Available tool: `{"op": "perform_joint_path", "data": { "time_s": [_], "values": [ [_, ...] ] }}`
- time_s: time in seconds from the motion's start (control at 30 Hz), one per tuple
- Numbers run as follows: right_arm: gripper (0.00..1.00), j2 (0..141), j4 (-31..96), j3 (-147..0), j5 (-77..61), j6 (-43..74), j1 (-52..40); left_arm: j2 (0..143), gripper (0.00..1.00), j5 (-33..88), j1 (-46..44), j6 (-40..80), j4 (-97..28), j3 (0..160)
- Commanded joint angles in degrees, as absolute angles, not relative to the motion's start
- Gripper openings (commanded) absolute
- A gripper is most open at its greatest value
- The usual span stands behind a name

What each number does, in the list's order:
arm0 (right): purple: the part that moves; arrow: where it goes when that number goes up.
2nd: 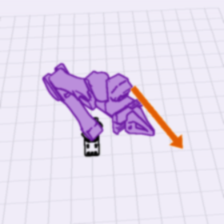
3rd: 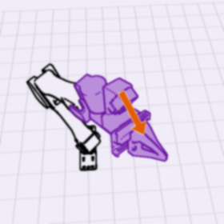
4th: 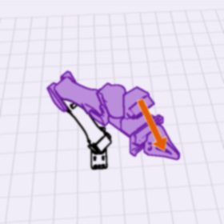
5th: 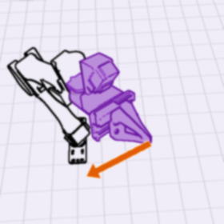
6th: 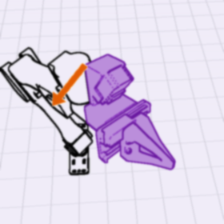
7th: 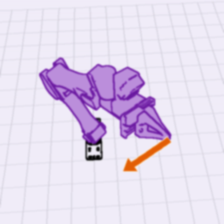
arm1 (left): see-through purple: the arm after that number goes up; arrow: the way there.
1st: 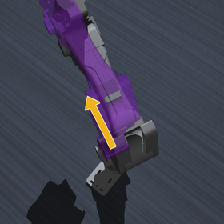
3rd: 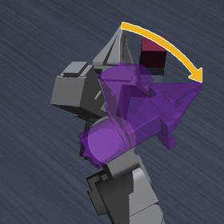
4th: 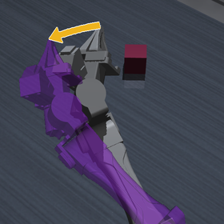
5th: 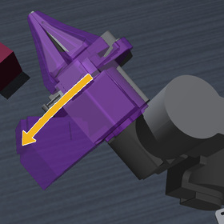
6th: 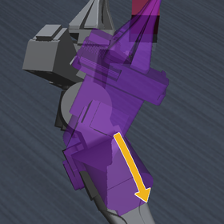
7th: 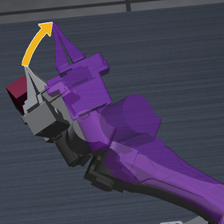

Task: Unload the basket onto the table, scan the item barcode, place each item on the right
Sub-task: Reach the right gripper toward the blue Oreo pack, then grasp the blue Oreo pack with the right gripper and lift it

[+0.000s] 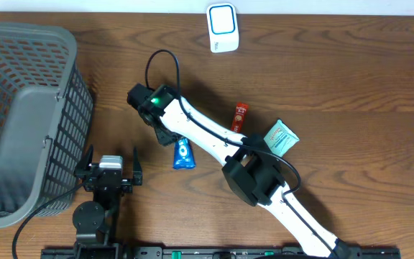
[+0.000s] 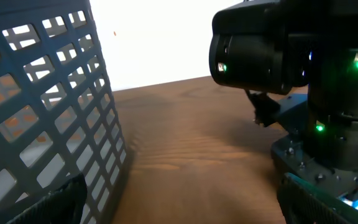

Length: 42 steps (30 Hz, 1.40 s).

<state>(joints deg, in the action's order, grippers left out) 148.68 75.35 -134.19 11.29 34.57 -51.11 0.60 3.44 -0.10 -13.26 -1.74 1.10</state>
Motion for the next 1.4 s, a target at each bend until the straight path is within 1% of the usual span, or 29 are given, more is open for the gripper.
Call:
{"op": "perform_joint_path", "data": {
  "time_s": [0.0, 0.03, 0.07, 0.1, 0.17, 0.2, 0.23, 0.3, 0.37, 0.5, 0.67, 0.77, 1.07, 1.17, 1.27, 1.37],
  "values": [
    [0.40, 149.8, 75.8, -132.5, 16.8, 40.6, -51.4, 0.3, 0.98, 3.4, 0.1, -12.6, -3.8, 0.2],
    [0.31, 149.8, 75.9, -132.5, 17.6, 41.4, -51.4, 0.3, 0.98, 3.4, 0.1, -12.6, -3.8, 0.2],
    [0.27, 149.8, 75.9, -132.5, 18.1, 41.6, -51.4, 0.3, 0.98, 3.4, 0.1, -12.6, -3.8, 0.2],
    [0.20, 149.8, 75.9, -132.6, 18.7, 41.5, -51.4, 0.3, 0.98, 3.4, 0.1, -12.6, -3.8, 0.2],
    [0.10, 149.7, 76.8, -133.1, 19.7, 41.5, -51.4, 0.3, 0.98, 3.4, 0.1, -12.6, -3.8, 0.2],
    [0.04, 149.7, 77.4, -133.4, 19.8, 41.5, -51.3, 0.3, 0.98, 3.4, 0.1, -12.6, -3.8, 0.2],
    [0.01, 149.6, 78.6, -134.0, 19.7, 41.5, -51.2, 0.3, 0.98, 3.4, 0.1, -12.6, -3.8, 0.2],
    [0.01, 149.5, 81.3, -135.7, 18.2, 40.9, -50.8, 0.3, 0.98, 3.4, 0.1, -12.6, -3.8, 0.2],
    [0.01, 149.4, 84.1, -138.6, 12.9, 36.0, -50.2, 0.3, 0.98, 3.4, 0.1, -12.6, -3.8, 0.2],
    [0.01, 149.4, 88.9, -144.7, -6.2, 23.6, -47.9, 0.3, 0.98, 3.4, 0.1, -12.6, -3.8, 0.2],
    [0.01, 149.4, 95.0, -147.2, -36.4, 8.5, -43.2, 0.3, 0.98, 3.4, 0.1, -12.6, -3.8, 0.2],
    [0.01, 149.4, 97.3, -146.5, -47.1, 0.9, -40.4, 0.3, 0.98, 3.4, 0.1, -12.6, -3.8, 0.2],
    [0.01, 149.4, 97.3, -145.9, -68.6, -0.4, -36.8, 0.3, 0.98, 3.4, 0.1, -12.6, -3.8, 0.2],
    [0.01, 149.4, 97.3, -145.9, -78.5, -3.8, -36.8, 0.3, 0.98, 3.4, 0.1, -12.6, -3.8, 0.2],
    [0.01, 149.4, 97.3, -145.9, -87.9, -3.9, -36.8, 0.3, 0.98, 3.4, 0.1, -12.6, -3.8, 0.2],
    [0.01, 149.4, 97.3, -145.9, -89.5, -0.1, -36.7, 0.3, 0.98, 3.4, 0.1, -12.6, -3.8, 0.2]
  ]
}}
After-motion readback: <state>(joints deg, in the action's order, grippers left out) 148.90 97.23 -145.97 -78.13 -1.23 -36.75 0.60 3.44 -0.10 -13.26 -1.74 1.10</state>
